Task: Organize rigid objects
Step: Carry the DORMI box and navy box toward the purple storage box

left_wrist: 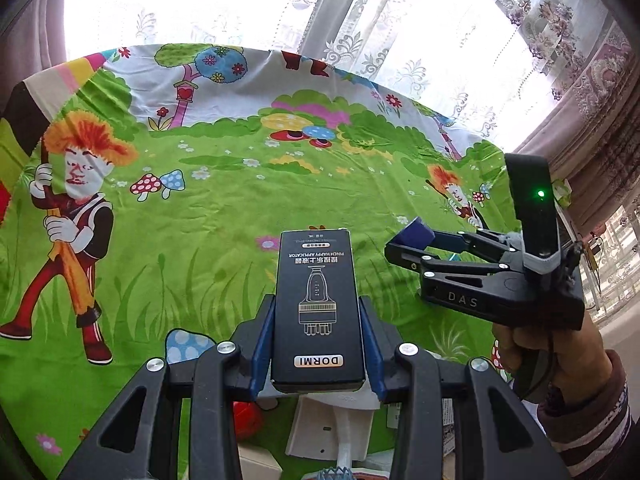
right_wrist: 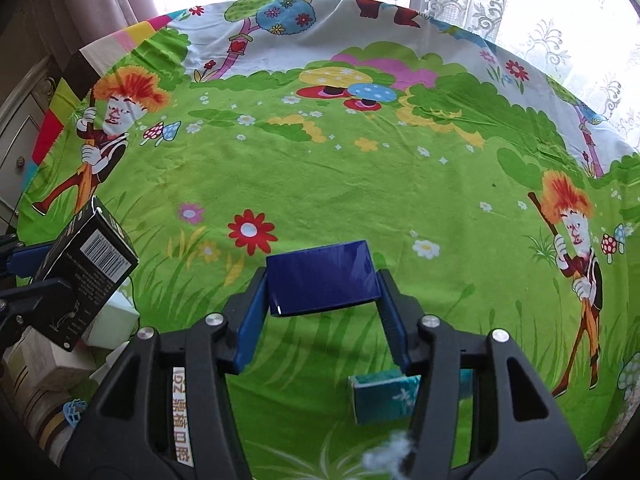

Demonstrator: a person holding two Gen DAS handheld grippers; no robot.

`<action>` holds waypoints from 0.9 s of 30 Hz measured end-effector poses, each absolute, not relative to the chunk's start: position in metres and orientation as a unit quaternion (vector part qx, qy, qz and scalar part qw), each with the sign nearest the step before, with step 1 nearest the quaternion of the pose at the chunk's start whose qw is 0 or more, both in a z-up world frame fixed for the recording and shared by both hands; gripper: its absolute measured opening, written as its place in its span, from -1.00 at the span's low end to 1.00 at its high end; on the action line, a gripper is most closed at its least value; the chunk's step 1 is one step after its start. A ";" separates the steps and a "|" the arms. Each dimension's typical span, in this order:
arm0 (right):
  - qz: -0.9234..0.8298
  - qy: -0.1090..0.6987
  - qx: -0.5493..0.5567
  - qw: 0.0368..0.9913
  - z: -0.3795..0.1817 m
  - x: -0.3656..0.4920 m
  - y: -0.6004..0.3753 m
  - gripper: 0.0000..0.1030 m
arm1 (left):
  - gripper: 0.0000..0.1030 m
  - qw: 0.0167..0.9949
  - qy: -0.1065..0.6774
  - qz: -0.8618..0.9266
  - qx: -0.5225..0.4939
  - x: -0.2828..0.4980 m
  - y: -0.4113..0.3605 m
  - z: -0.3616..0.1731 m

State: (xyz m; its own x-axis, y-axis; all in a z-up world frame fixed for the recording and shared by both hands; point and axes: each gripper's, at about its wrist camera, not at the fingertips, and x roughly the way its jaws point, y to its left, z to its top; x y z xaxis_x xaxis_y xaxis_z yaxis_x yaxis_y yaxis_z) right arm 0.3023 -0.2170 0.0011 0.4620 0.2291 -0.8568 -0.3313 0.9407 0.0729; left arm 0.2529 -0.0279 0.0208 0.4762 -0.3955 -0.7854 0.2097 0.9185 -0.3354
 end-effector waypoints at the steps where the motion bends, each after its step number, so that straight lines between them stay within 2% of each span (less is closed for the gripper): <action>1: 0.162 0.486 -0.048 0.857 0.006 0.294 -0.219 0.10 | -0.22 0.855 0.477 -0.177 -0.098 0.249 -0.028 0.023; 9: 0.156 0.451 -0.022 0.878 0.038 0.222 -0.228 0.10 | -0.22 0.862 0.461 -0.183 -0.110 0.207 -0.037 0.035; 27: 0.095 0.438 0.029 0.893 0.056 0.067 -0.306 0.10 | -0.22 0.850 0.454 -0.235 -0.127 0.096 -0.091 0.049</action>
State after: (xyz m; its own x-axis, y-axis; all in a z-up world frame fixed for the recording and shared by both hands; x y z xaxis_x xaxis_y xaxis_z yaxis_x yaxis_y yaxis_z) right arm 0.0674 -0.3056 0.0556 0.5980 0.1955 -0.7773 -0.1450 0.9802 0.1349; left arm 0.0961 -0.0915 0.0487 0.4775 -0.5146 -0.7122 0.2840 0.8574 -0.4292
